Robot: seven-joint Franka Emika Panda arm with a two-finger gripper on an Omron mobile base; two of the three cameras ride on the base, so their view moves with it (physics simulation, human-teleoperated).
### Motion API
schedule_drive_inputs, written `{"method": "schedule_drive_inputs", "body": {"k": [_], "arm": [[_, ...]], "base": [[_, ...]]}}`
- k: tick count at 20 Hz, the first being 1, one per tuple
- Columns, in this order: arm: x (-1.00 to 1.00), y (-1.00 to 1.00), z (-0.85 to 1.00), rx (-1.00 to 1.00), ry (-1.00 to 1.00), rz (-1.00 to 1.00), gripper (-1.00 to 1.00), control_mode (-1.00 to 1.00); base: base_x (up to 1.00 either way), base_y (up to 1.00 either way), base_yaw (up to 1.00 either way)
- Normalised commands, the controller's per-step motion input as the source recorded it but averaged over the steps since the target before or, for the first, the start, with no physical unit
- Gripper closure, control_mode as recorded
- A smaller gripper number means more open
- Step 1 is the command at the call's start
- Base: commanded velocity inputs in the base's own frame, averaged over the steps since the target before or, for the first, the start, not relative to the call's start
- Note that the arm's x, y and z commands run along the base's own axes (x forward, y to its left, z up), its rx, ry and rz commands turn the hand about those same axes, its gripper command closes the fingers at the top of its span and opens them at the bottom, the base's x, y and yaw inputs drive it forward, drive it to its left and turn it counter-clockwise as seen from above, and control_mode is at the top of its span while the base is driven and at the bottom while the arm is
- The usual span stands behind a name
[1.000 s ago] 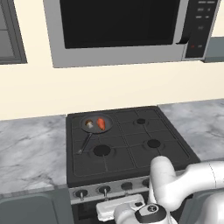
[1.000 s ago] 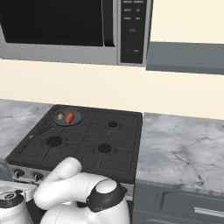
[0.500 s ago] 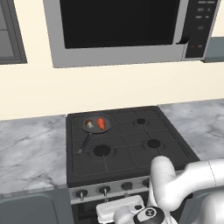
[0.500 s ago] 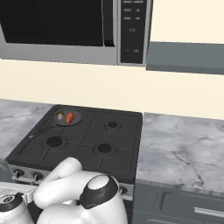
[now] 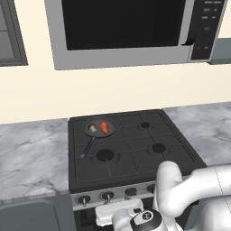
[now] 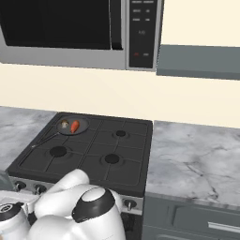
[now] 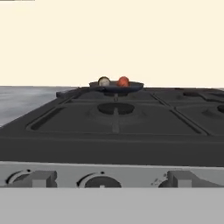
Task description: Put the sweet potato and mushroom in the pan. Then turn on the rear left burner and set the heat to medium.
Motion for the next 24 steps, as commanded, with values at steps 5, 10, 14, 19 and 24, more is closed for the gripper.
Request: {"method": "schedule_drive_inputs", "body": {"k": [5, 10, 14, 19, 24], "arm": [[0.01, -0.39, -0.24, 0.00, 0.00, 0.00, -1.00, -1.00], [0.14, -0.16, -0.27, 0.00, 0.00, 0.01, -1.00, -1.00], [0.47, -0.04, -0.17, 0.00, 0.00, 0.06, -1.00, -1.00], [0.35, 0.00, -0.11, 0.00, 0.00, 0.09, -1.00, -1.00], [0.27, -0.15, 0.00, 0.00, 0.00, 0.04, -1.00, -1.00]], "base": [[0.00, 0.00, 0.00], [0.00, 0.00, 0.00], [0.00, 0.00, 0.00], [0.00, 0.00, 0.00], [0.00, 0.00, 0.00]]}}
